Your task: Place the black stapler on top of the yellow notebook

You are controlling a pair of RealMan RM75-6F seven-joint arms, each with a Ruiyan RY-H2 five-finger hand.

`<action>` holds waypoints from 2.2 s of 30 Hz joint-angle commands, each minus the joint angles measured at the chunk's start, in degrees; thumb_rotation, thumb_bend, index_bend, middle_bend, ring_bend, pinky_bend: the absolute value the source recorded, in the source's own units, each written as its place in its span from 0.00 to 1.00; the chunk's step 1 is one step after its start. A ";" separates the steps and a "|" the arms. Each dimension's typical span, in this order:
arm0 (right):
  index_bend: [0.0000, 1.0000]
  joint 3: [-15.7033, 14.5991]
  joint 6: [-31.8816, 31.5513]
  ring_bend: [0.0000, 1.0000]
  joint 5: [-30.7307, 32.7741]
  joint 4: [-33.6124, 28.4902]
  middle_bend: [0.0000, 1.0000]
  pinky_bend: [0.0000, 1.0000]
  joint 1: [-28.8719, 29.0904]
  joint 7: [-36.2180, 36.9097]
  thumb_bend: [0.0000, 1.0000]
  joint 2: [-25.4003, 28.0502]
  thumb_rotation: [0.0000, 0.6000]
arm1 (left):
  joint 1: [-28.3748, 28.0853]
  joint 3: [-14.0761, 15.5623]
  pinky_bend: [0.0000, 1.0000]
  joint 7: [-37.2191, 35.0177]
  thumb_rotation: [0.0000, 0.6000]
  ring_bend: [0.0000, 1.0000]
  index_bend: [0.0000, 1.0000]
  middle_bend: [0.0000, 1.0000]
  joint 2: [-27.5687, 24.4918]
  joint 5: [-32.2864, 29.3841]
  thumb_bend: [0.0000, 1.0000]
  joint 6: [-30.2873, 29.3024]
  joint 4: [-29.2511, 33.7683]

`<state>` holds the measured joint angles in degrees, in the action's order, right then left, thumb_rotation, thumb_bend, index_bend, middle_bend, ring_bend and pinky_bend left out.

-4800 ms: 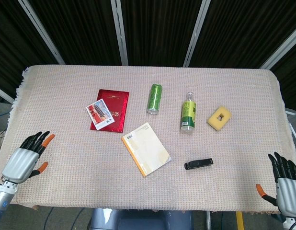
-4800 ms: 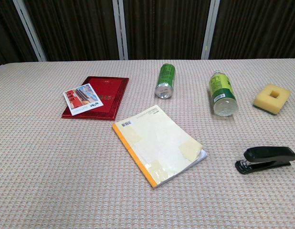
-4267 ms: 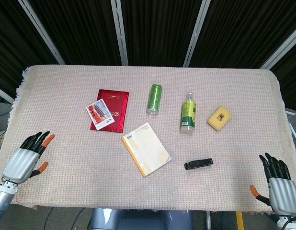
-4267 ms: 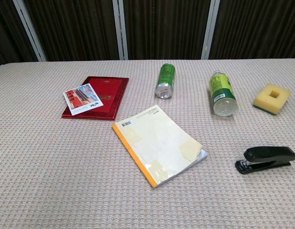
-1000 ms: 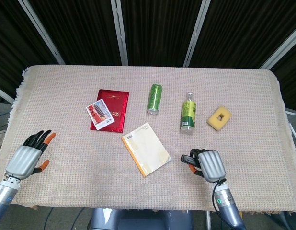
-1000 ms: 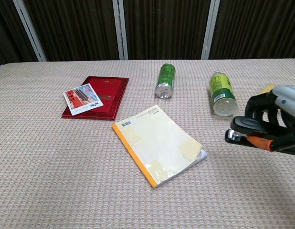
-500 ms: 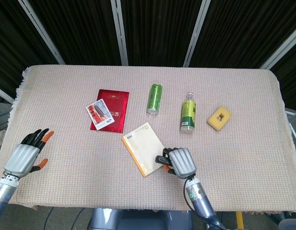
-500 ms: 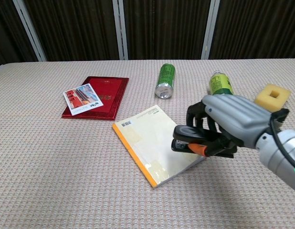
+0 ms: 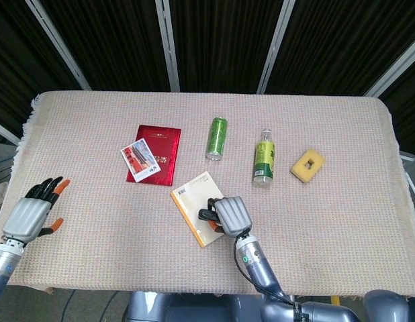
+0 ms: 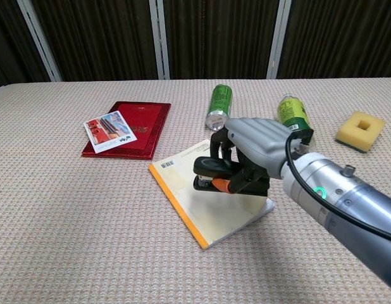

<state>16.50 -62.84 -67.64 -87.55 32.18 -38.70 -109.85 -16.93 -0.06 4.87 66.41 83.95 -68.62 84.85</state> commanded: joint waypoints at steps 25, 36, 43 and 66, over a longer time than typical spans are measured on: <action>0.58 2.12 3.87 0.59 6.01 13.52 0.56 0.71 8.10 3.76 0.36 -6.91 1.00 | -1.51 -0.36 0.14 -2.47 1.00 0.00 0.00 0.00 0.47 -2.08 0.32 3.45 -2.27; 0.16 0.19 0.47 0.32 7.66 7.05 0.20 0.55 5.91 1.57 0.31 -3.45 1.00 | -1.29 0.03 0.14 -2.44 1.00 0.00 0.00 0.00 0.14 -1.07 0.32 2.44 -1.47; 0.00 -2.91 -6.18 0.12 7.27 -3.13 0.01 0.37 2.41 -3.73 0.27 1.91 1.00 | -0.95 0.41 0.14 -2.67 1.00 0.00 0.00 0.00 -0.24 0.20 0.32 1.17 -0.80; 0.00 -26.62 -37.67 0.00 -8.95 -16.10 0.00 0.00 -26.84 14.10 0.22 39.38 1.00 | 2.60 2.48 0.14 5.94 1.00 0.00 0.00 0.00 -0.39 6.17 0.32 -7.46 4.57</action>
<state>-8.59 -97.24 -76.59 -109.21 10.31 -34.98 -73.71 -14.67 2.22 10.28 65.92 89.65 -75.59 89.02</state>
